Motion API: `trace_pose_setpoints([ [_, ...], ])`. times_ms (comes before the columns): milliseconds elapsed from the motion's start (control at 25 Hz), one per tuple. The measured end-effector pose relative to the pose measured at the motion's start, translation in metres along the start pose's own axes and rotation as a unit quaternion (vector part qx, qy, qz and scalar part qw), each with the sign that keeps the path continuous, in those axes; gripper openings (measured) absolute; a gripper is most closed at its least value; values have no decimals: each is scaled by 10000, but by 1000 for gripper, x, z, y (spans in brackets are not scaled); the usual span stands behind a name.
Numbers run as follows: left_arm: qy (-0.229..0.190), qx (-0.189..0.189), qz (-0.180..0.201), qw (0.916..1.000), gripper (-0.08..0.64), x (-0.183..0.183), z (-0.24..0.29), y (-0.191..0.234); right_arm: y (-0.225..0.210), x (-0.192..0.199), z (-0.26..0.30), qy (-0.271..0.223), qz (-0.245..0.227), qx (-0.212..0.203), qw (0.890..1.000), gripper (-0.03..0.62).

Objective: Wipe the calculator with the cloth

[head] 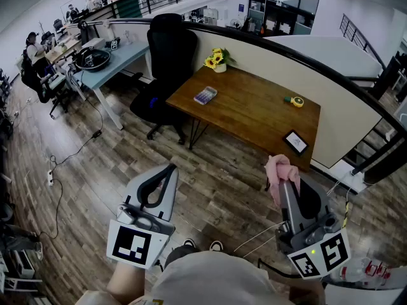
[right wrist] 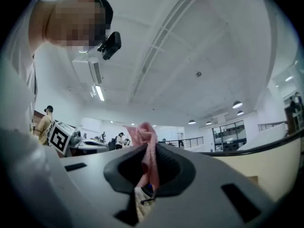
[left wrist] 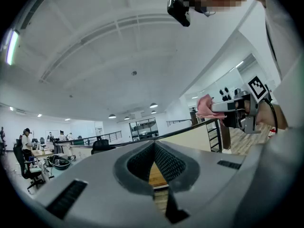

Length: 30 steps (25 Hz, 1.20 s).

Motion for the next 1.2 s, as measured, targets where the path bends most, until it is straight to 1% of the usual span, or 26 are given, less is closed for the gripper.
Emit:
trace_pose_setpoints([
  [240, 30, -45, 20, 10000, 3, 6, 15, -10, -18, 10, 0, 13, 54, -118, 9999, 40],
  [400, 47, -32, 69, 10000, 3, 6, 20, -19, -26, 14, -2, -85, 179, -160, 9997, 40],
  [640, 95, -57, 126, 9999, 3, 5, 28, -23, -32, 22, 5, 38, 238, -315, 9992, 40],
  [880, 109, -123, 130, 9998, 3, 10, 40, -8, -35, 33, 25, 137, 208, -423, 9988, 40],
  [1200, 103, -68, 114, 9999, 3, 24, 83, 33, -54, 48, 84, 225, 258, -285, 9990, 40],
])
Point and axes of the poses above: the fingertips, and each gripper's own axes: z forward along the fingers, y to its left, x out of its underside, the point moved 2 cm from there along -z, backward along the fingers, and after that the axes turned 4 degrees about x, right-handed, at the moved point
